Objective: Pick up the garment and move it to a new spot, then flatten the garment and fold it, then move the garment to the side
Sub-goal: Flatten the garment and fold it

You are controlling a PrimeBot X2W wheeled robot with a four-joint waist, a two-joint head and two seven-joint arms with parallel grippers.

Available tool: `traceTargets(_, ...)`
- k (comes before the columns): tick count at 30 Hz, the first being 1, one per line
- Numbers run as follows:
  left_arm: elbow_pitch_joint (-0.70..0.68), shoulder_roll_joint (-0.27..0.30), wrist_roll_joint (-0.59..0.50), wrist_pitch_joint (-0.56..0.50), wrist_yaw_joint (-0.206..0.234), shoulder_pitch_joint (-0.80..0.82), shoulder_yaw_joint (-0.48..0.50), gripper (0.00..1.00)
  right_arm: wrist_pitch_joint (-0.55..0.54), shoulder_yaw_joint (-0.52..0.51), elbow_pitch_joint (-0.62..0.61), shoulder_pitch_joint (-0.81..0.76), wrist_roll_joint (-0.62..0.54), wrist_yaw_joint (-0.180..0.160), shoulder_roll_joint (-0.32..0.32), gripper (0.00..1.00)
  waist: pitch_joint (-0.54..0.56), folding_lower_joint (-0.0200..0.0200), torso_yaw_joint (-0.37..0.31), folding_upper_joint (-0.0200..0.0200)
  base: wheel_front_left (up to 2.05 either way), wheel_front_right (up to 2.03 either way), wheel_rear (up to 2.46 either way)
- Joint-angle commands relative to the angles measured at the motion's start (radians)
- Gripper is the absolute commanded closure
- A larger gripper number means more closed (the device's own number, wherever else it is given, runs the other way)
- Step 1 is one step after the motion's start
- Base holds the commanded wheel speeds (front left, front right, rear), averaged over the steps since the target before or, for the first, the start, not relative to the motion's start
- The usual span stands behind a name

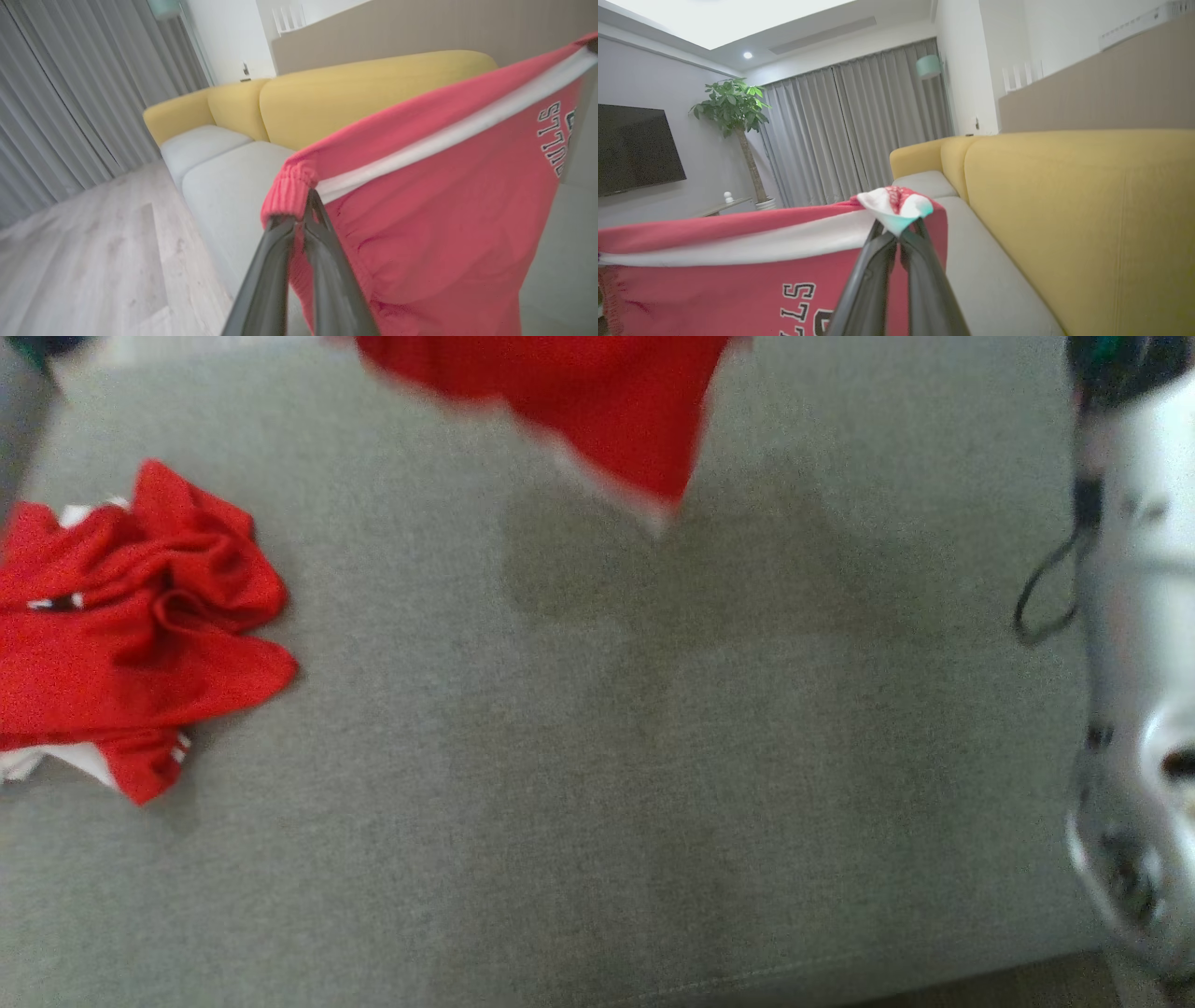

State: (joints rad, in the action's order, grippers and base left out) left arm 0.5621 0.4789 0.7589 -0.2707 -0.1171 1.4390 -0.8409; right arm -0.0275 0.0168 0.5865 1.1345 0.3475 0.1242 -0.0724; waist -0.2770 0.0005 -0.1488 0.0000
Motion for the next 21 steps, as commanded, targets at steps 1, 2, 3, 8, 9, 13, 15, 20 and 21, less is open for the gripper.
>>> traceTargets(1, 0.02, 0.021, -0.029, 0.034, -0.003, 0.102, 0.042, 1.0, 0.045, 0.002, 0.026, 0.073, -0.035, 0.007, 0.013, 1.0, -0.063, -0.0005, -0.019, 0.0, 0.0, 0.0, 0.0)
traceTargets(2, 0.053, 0.003, -0.034, 0.064, -0.004, 0.129, 0.047, 1.0, 0.078, -0.005, 0.078, 0.113, -0.056, 0.007, 0.015, 1.0, -0.073, -0.0005, -0.019, 0.0, 0.0, 0.0, 0.0)
traceTargets(3, 0.086, -0.014, -0.042, 0.102, -0.003, 0.155, 0.054, 1.0, 0.112, -0.01, 0.124, 0.148, -0.077, 0.007, 0.016, 1.0, -0.081, -0.0005, -0.018, 0.0, 0.0, 0.0, 0.0)
traceTargets(8, 0.226, -0.103, -0.064, 0.293, 0.007, 0.182, 0.064, 1.0, 0.244, -0.039, 0.307, 0.224, -0.126, 0.007, 0.021, 1.0, -0.094, -0.0005, -0.011, 0.0, 0.0, 0.0, 0.0)
traceTargets(9, 0.244, -0.118, -0.06, 0.319, 0.003, 0.169, 0.058, 1.0, 0.254, -0.036, 0.335, 0.223, -0.126, 0.007, 0.021, 1.0, -0.095, -0.0005, -0.01, 0.0, 0.0, 0.0, 0.0)
traceTargets(13, 0.292, -0.169, -0.015, 0.365, -0.01, 0.07, 0.022, 1.0, 0.269, 0.003, 0.438, 0.178, -0.133, 0.007, 0.022, 1.0, -0.088, -0.0005, -0.003, 0.0, 0.0, 0.0, 0.0)
traceTargets(15, 0.29, -0.181, 0.0, 0.383, -0.012, 0.003, -0.013, 1.0, 0.259, 0.014, 0.494, 0.143, -0.13, 0.007, 0.015, 1.0, -0.08, -0.0005, -0.002, 0.0, 0.0, 0.0, 0.0)
traceTargets(20, 0.179, -0.157, 0.025, 0.418, -0.013, -0.18, -0.178, 1.0, 0.176, 0.072, 0.601, 0.046, -0.114, 0.007, -0.021, 1.0, -0.048, -0.0005, 0.001, 0.0, 0.0, 0.0, 0.0)
traceTargets(21, 0.158, -0.153, 0.043, 0.425, -0.013, -0.212, -0.196, 1.0, 0.165, 0.085, 0.608, 0.026, -0.105, 0.007, -0.035, 1.0, -0.039, -0.0005, 0.003, 0.0, 0.0, 0.0, 0.0)
